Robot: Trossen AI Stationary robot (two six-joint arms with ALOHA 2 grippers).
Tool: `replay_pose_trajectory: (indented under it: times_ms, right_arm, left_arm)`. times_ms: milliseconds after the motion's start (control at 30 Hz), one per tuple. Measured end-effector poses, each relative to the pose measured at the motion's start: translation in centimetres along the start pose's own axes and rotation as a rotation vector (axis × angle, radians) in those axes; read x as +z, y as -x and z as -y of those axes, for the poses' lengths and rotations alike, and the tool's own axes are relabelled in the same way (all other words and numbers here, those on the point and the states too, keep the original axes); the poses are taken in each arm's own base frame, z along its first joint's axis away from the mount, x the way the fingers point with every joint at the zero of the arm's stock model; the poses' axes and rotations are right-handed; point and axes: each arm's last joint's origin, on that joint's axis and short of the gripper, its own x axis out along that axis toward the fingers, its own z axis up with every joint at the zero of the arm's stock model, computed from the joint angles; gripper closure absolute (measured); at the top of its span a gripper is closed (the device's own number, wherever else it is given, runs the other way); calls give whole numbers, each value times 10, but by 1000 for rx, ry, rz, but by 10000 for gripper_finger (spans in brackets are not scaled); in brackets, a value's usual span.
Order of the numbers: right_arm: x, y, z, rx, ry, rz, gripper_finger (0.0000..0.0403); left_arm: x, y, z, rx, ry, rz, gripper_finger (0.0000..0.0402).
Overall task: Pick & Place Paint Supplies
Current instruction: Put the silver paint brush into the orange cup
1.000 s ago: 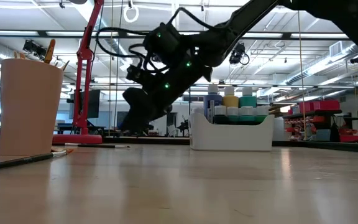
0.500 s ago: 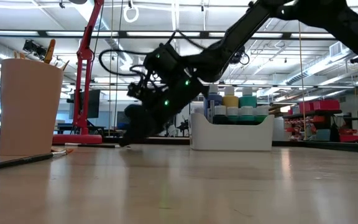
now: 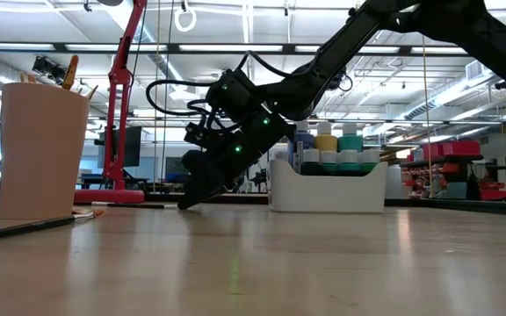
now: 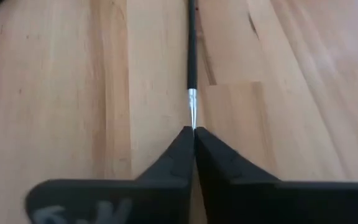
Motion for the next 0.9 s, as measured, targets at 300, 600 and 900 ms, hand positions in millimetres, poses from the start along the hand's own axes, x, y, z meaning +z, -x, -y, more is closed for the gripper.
replay_pose_trajectory:
  times_ms: [300, 600, 900]
  right_arm:
    - [5, 15, -10, -2, 14, -67, 398]
    - [45, 95, -52, -61, 168, -136, 402]
    - [62, 175, -118, -231, 481, -141, 402]
  left_arm:
    - [0, 0, 0, 0, 41, 0, 368]
    - [0, 0, 0, 0, 41, 0, 368]
    - [1, 0, -1, 30, 41, 9, 368]
